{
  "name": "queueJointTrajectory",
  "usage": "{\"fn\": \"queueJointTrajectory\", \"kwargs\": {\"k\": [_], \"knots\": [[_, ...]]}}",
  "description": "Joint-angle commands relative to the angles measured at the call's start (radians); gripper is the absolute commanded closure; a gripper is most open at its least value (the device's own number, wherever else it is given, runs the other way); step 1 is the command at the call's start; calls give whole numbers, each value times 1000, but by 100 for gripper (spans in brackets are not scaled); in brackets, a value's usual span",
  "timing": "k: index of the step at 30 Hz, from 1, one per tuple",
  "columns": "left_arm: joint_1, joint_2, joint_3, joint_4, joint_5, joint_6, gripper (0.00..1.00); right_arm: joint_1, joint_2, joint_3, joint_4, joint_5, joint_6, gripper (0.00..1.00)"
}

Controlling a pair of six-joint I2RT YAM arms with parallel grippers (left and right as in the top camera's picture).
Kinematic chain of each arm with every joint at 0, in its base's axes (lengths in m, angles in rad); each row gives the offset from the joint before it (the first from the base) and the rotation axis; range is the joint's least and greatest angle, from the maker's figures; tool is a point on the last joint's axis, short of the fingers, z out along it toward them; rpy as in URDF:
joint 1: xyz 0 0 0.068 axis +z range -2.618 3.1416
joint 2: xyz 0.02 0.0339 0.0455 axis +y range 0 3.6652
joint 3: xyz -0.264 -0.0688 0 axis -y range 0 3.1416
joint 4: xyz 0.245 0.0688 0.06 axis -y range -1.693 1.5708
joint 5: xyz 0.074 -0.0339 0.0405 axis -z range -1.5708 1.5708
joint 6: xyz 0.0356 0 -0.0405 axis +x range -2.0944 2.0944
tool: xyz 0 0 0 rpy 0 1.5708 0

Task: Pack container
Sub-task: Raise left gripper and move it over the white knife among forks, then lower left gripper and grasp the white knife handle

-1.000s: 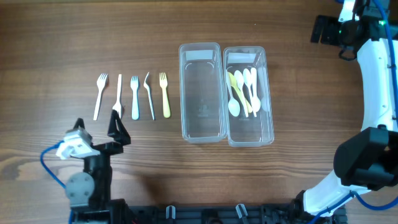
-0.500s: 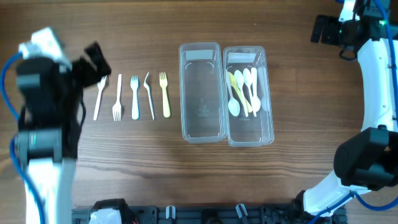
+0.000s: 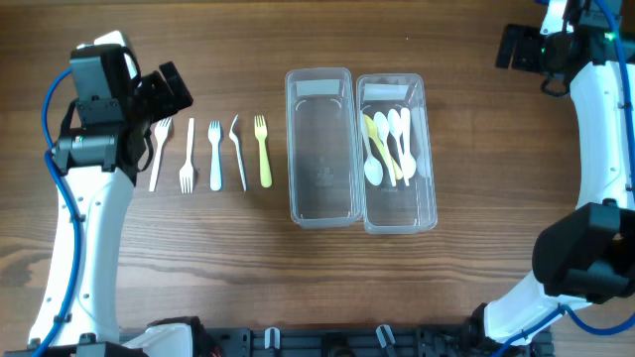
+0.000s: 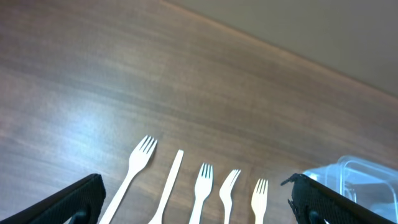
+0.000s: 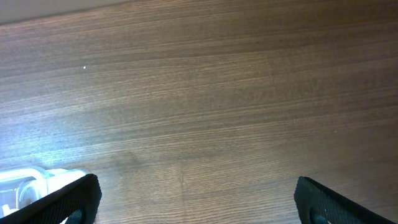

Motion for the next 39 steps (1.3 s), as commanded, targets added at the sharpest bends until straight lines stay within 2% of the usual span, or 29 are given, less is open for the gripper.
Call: {"fn": "queueJointTrajectory", "kwargs": {"k": [1, 6, 8, 10, 12, 21, 39], "knots": [[-5, 56, 21, -47, 6, 53, 12, 3, -13, 10, 2, 6, -13, 0], [-5, 196, 21, -104, 5, 133, 16, 3, -13, 10, 2, 6, -13, 0], [-5, 248, 21, -105, 6, 133, 22, 3, -13, 10, 2, 6, -13, 0], [-5, 303, 21, -101, 16, 172, 31, 3, -13, 10, 2, 6, -13, 0], [-5, 356, 21, -103, 19, 219, 36, 3, -13, 10, 2, 6, -12, 0], [-5, 436, 21, -102, 20, 333, 38, 3, -13, 10, 2, 6, -13, 0], [-5, 485, 21, -98, 20, 333, 38, 3, -13, 10, 2, 6, -13, 0]]}}
